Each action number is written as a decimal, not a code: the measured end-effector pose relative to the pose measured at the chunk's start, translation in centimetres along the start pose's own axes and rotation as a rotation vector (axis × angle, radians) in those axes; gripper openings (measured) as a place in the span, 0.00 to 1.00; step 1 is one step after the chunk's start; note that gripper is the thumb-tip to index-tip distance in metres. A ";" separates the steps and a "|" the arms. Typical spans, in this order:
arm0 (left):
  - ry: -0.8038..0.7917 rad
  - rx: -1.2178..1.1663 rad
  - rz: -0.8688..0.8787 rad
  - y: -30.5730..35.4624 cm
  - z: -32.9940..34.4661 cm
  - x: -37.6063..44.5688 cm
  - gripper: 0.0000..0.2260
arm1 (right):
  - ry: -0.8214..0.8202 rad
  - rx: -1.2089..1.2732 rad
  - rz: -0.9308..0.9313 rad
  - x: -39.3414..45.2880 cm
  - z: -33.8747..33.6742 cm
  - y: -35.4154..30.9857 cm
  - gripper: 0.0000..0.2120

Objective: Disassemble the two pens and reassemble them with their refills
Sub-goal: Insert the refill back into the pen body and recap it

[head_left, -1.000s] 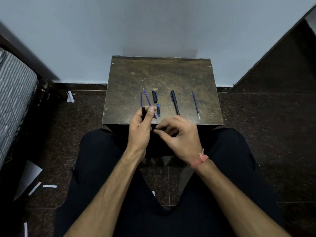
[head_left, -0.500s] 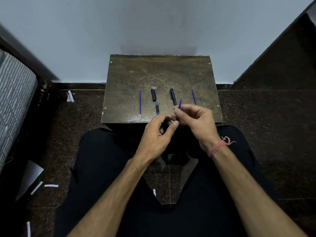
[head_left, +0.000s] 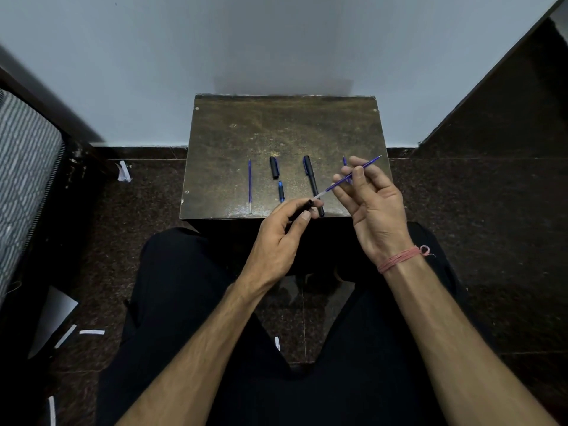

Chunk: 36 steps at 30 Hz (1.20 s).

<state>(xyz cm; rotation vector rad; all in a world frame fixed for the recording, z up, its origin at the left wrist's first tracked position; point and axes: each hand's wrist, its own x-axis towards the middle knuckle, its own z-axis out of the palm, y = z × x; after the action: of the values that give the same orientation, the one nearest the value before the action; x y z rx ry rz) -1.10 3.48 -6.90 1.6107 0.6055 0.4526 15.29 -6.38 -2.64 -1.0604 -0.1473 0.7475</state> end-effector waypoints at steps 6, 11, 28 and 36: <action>0.022 0.041 0.017 -0.2 -0.1 0.1 0.13 | -0.058 -0.125 -0.041 0.0 0.1 0.0 0.09; 0.007 0.021 0.002 -0.2 0.0 0.1 0.14 | -0.115 -0.312 -0.128 -0.1 0.1 0.6 0.09; 0.070 -0.021 -0.020 0.0 -0.3 0.5 0.13 | -0.122 -0.666 -0.140 -0.3 0.2 2.5 0.04; 0.383 -0.046 -0.041 -0.3 -1.0 1.0 0.11 | -0.182 -1.430 -0.318 -0.2 2.4 4.8 0.13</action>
<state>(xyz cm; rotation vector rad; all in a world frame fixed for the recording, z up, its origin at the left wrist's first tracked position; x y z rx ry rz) -0.97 4.95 -7.09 1.4739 0.9063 0.7486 11.73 -3.41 -5.39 -2.2280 -1.0951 0.3648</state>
